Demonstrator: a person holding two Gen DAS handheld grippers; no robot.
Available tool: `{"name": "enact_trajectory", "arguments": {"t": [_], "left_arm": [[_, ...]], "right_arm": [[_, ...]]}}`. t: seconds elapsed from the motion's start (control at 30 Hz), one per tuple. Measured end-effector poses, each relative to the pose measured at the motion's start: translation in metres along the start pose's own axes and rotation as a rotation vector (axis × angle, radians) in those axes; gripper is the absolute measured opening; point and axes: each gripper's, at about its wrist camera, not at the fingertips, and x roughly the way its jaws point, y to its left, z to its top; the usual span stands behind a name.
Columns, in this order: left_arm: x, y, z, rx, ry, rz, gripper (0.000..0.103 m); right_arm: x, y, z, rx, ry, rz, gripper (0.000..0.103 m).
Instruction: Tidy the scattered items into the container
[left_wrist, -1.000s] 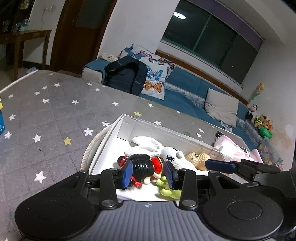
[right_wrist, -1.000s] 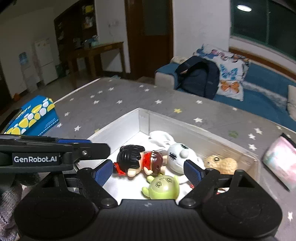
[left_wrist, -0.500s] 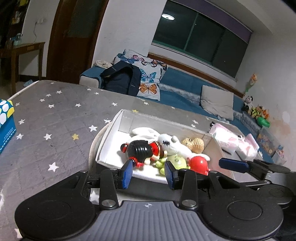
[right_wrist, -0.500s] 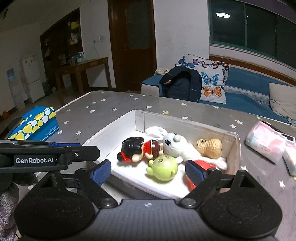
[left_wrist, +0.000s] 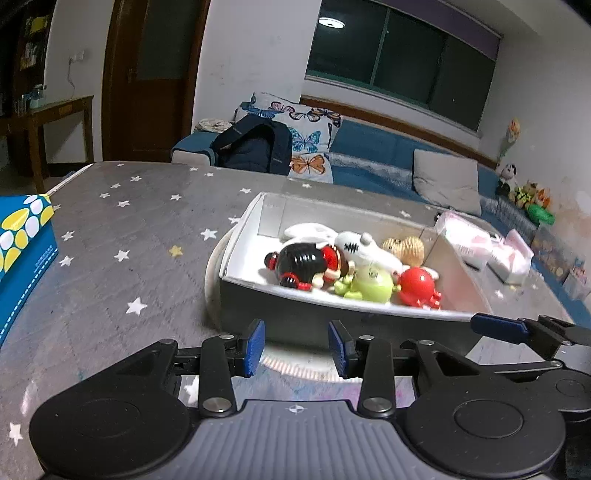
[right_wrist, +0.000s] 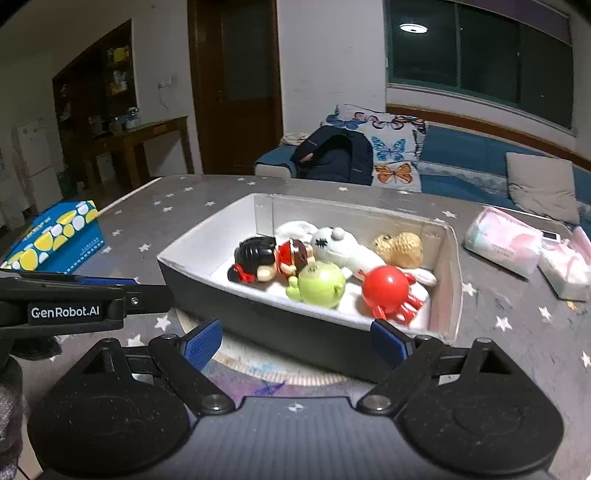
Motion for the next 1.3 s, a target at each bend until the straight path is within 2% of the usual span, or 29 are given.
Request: {"name": "enact_trajectory", "arguments": {"t": [0.07,0.1,0.13,0.47,0.53,1.3], "left_arm": [[0.0,-0.001,-0.005,0.01,0.007,0.01,0.04],[0.0,-0.001,-0.007,0.013,0.011,0.016,0.04],[0.001,-0.001,-0.01,0.016,0.015,0.02,0.04],[-0.002,-0.003,-0.031,0.036,0.039,0.055,0.04],[-0.003,-0.002,-0.033,0.039,0.038,0.058,0.04],[-0.002,-0.008,-0.053,0.044,0.051,0.083,0.04]], "right_arm": [[-0.001,0.0,-0.006,0.022,0.001,-0.001,0.09],[-0.001,0.0,-0.009,0.034,0.002,-0.004,0.097],[-0.002,0.0,-0.012,0.044,0.001,-0.008,0.098],[-0.008,0.001,-0.031,0.076,-0.008,-0.037,0.099],[-0.01,0.001,-0.035,0.081,-0.006,-0.038,0.103],[-0.009,0.006,-0.055,0.095,0.003,-0.095,0.103]]}}
